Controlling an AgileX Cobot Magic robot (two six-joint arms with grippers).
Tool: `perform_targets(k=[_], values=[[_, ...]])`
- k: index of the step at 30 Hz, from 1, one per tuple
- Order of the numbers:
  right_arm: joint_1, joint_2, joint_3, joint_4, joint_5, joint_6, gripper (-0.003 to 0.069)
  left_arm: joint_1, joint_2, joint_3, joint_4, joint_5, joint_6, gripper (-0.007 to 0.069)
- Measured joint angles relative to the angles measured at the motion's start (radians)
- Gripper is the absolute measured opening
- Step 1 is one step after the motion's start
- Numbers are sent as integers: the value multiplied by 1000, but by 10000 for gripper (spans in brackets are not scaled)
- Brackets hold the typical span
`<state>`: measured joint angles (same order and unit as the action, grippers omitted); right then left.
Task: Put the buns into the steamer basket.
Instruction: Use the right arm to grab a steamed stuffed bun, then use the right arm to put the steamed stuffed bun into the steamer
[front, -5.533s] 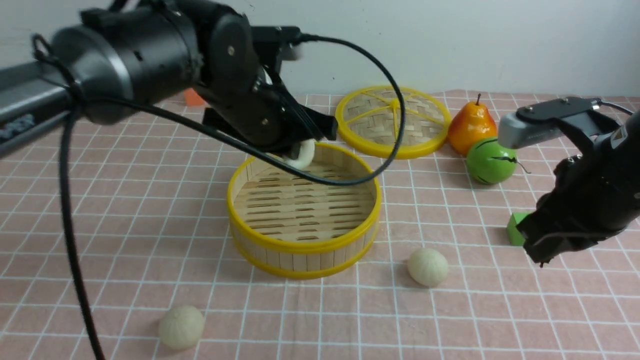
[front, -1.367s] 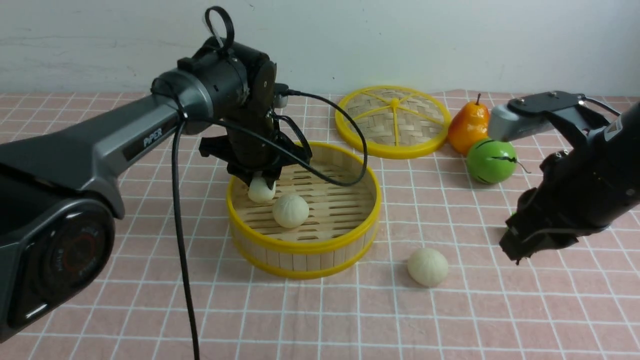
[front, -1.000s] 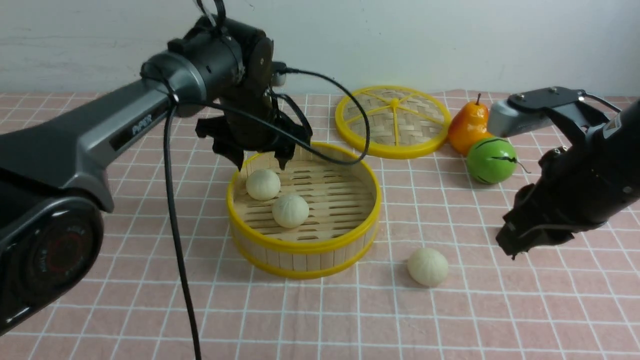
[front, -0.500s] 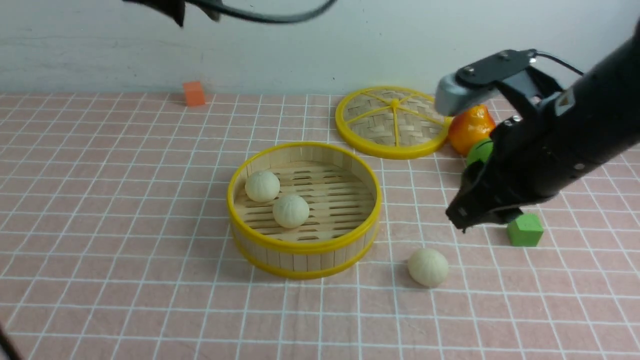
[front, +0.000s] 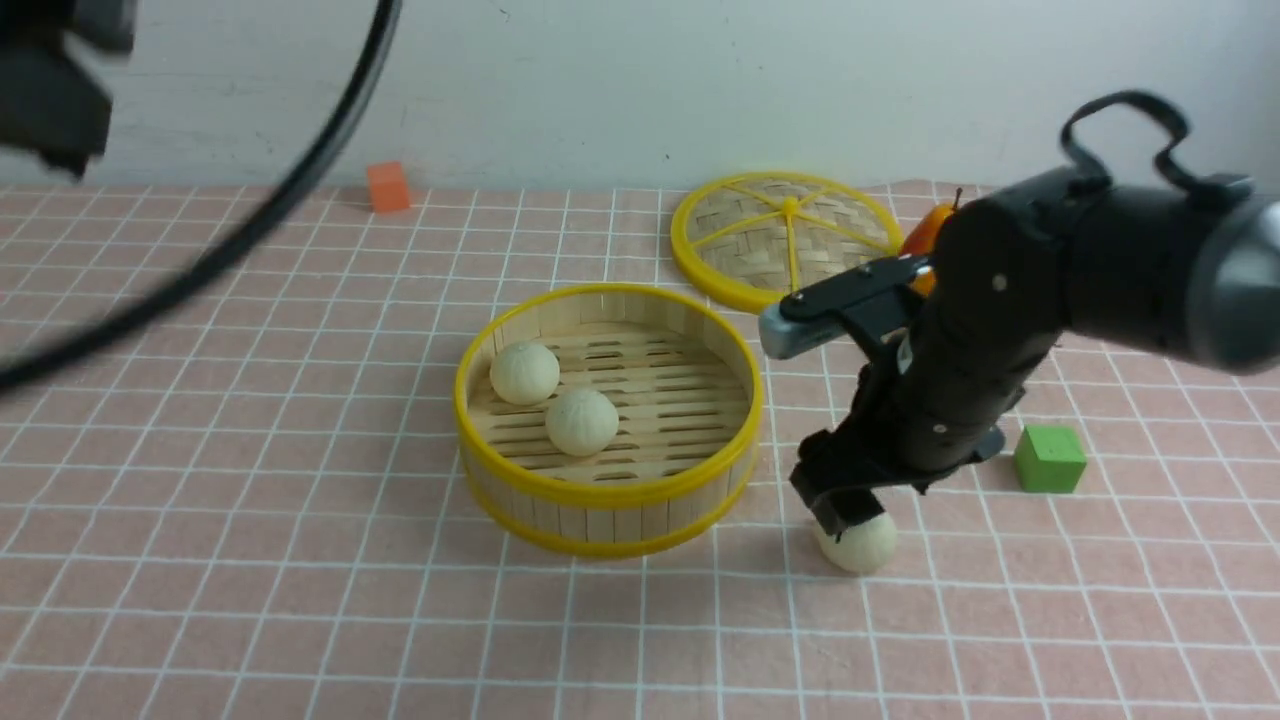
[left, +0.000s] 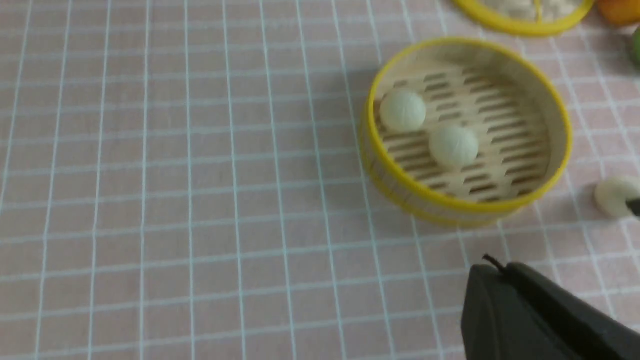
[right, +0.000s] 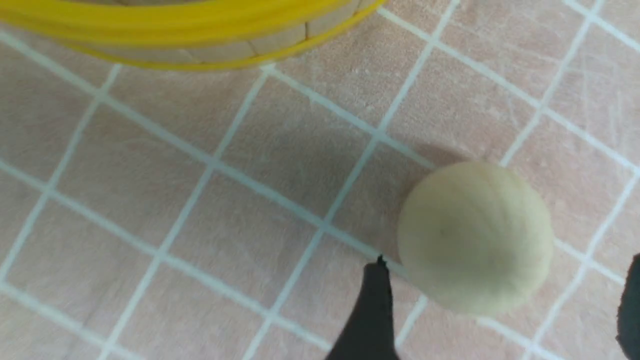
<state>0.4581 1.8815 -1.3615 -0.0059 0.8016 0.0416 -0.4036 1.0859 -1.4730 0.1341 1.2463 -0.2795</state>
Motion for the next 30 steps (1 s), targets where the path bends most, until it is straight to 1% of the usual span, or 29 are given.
perform_targets(k=[2, 4, 5, 8, 10, 11, 12, 13, 14, 16, 19, 23, 25, 26, 30], values=[[0, 37, 0, -4, -25, 2, 594, 0, -61, 104, -2, 0, -4, -14], [0, 71, 0, -5, -40, 4, 561, 0, -133, 191, -4, 0, -4, -14], [0, 81, 0, -5, -44, 4, 531, 0, -166, 233, -4, 0, -4, -14], [0, 86, -3, -10, -40, 4, 374, 0, -254, 324, 3, 0, -4, -14], [0, 81, -11, -11, -27, 4, 242, 0, -293, 357, 11, 0, -5, -14], [0, 79, -16, -11, -24, 4, 211, 0, -302, 363, 13, 0, -6, -14], [0, 65, -32, -12, -3, 4, 80, 0, -343, 381, 18, 0, -6, -14], [0, 63, -35, -12, -3, 4, 80, 0, -343, 382, 18, 0, -6, -14], [4, 42, -74, -8, 32, 4, 22, 0, -373, 390, 18, 0, -6, -14], [8, 27, -113, -7, 48, 4, 21, 0, -381, 390, 18, 0, -6, -14], [47, 12, -269, -5, 93, -14, 21, 0, -402, 398, 18, 0, -7, -14], [81, 43, -411, 6, 94, -33, 21, 0, -404, 408, 17, -3, -7, -14], [90, 109, -505, 6, 82, -33, 27, 0, -406, 408, 17, -13, -7, -14], [90, 122, -520, 6, 82, -33, 28, 0, -406, 408, 17, -14, -7, -14], [91, 281, -650, 17, 80, -33, 78, 0, -409, 408, 17, -25, -7, -14]])
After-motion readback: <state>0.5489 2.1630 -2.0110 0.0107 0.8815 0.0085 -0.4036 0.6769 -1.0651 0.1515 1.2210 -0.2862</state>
